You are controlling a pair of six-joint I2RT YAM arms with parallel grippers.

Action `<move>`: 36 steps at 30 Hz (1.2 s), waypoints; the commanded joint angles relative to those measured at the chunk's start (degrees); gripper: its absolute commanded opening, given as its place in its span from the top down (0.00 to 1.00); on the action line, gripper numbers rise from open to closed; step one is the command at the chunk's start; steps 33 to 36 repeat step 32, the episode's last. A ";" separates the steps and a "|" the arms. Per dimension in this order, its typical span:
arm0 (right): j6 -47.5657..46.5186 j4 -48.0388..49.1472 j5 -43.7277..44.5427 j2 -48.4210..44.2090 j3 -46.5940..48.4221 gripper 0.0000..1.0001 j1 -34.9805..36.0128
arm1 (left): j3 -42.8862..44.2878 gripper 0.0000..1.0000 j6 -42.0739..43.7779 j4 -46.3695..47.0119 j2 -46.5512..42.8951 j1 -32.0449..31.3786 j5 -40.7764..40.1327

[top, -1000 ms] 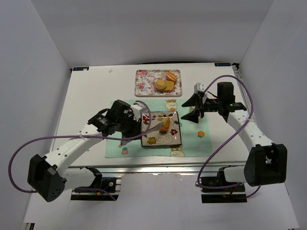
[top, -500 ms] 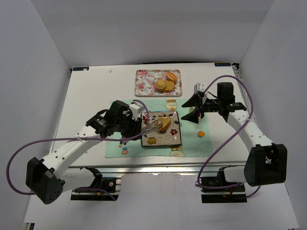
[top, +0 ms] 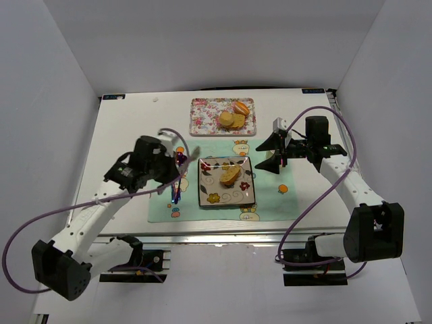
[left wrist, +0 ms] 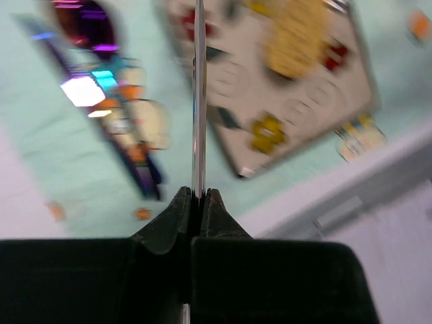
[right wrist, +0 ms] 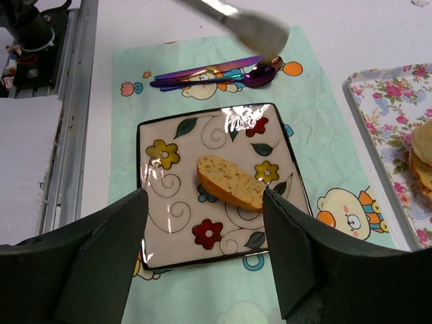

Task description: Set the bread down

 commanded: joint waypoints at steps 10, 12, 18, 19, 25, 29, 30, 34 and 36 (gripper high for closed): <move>-2.72 -2.11 -0.84 -0.71 1.53 0.27 0.54 | -5.98 0.73 5.64 20.80 13.64 30.50 -13.84; -2.67 -2.16 -0.44 -0.85 1.58 0.27 0.54 | -5.88 0.64 7.37 21.25 18.76 33.40 -11.02; -0.53 -2.74 2.40 -1.41 2.42 0.11 0.54 | -6.07 0.36 7.79 21.70 25.36 37.70 -7.74; 0.09 -2.86 2.92 -1.41 2.75 0.11 0.54 | -6.06 0.27 7.74 21.60 25.19 37.83 -7.74; 23.96 6.83 18.66 -0.43 4.39 0.11 0.63 | -5.42 0.24 5.87 20.48 20.96 38.75 -5.51; 32.32 2.57 33.01 1.90 10.52 0.11 0.63 | -4.91 0.02 2.41 19.45 15.14 38.75 -4.06; 32.56 2.09 34.55 2.41 11.74 0.11 0.63 | -5.10 0.02 0.62 20.01 12.95 38.71 -3.56; 31.93 1.25 34.38 2.84 12.33 0.11 0.63 | -6.93 0.02 -3.78 22.95 8.27 38.75 -1.26; 31.93 1.25 34.38 2.84 12.33 0.11 0.63 | -6.93 0.02 -3.78 22.95 8.27 38.75 -1.26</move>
